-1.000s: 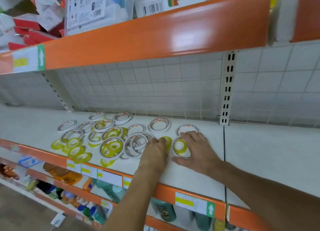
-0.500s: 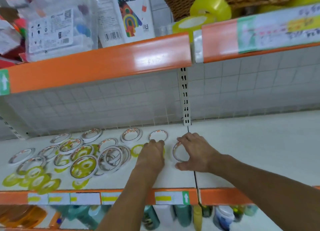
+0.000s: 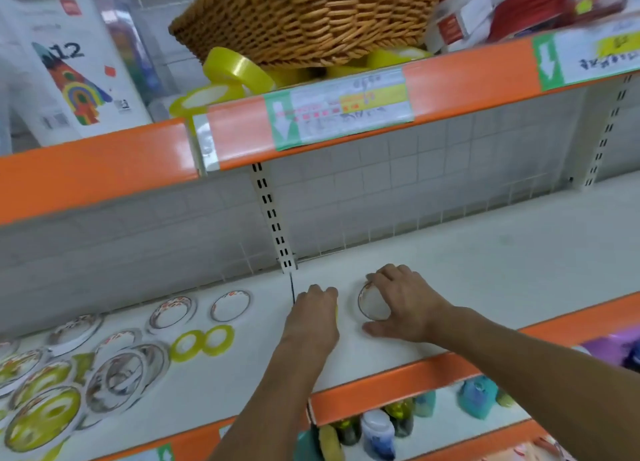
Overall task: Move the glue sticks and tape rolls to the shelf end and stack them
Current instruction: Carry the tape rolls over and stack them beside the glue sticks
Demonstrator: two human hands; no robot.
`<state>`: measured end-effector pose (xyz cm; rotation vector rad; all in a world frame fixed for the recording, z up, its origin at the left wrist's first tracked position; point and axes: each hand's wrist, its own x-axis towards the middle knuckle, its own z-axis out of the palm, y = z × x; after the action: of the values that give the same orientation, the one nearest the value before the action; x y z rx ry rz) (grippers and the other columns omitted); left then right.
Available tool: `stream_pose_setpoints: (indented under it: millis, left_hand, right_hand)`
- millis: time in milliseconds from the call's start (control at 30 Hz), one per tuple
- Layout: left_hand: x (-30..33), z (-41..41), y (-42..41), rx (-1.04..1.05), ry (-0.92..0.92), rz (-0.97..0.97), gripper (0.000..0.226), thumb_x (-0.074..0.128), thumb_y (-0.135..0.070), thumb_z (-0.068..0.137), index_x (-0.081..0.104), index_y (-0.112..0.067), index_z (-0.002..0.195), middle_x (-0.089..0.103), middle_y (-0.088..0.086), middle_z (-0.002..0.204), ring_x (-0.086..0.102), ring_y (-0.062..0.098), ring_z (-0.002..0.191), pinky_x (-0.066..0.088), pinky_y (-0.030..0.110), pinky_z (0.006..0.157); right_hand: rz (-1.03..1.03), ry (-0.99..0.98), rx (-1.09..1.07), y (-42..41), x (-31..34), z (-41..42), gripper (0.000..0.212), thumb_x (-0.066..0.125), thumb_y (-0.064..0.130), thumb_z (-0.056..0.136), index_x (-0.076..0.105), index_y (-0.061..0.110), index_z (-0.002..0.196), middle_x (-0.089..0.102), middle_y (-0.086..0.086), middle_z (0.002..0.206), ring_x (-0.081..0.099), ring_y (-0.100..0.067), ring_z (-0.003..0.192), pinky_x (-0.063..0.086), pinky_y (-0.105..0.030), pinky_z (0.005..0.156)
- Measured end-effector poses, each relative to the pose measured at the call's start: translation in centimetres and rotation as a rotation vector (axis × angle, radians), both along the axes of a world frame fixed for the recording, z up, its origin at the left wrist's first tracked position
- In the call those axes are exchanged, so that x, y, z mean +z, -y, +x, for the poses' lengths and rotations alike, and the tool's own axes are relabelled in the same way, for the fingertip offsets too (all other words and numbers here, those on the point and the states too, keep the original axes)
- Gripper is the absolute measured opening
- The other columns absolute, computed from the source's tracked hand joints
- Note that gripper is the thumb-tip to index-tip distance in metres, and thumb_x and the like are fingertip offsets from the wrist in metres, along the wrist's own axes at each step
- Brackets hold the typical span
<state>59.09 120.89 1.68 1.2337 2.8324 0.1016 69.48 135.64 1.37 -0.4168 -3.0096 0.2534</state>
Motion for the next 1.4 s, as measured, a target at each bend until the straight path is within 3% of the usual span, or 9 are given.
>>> stream_pose_setpoints:
  millis: [800, 1400]
  left_hand:
    - [1.3, 16.5, -28.4, -0.267, -0.021, 0.005, 0.049, 0.056, -0.011, 0.093, 0.045, -0.017, 0.140, 0.049, 0.008, 0.132, 0.050, 0.024, 0.121, 0.042, 0.030, 0.098]
    - [0.8, 28.2, -48.5, -0.527, -0.023, -0.013, 0.044, 0.058, -0.015, 0.091, 0.050, -0.016, 0.134, 0.053, 0.009, 0.126, 0.054, 0.026, 0.116, 0.044, 0.029, 0.091]
  right_hand:
    - [-0.002, -0.001, -0.266, -24.4, 1.0, 19.1, 0.093, 0.065, 0.065, 0.078, 0.035, 0.015, 0.150, 0.043, -0.006, 0.142, 0.042, -0.025, 0.125, 0.036, -0.035, 0.107]
    - [-0.037, -0.044, -0.567, -40.9, 0.3, 32.4, 0.086, 0.068, 0.064, 0.074, 0.044, 0.017, 0.142, 0.047, -0.006, 0.135, 0.044, -0.027, 0.121, 0.039, -0.036, 0.102]
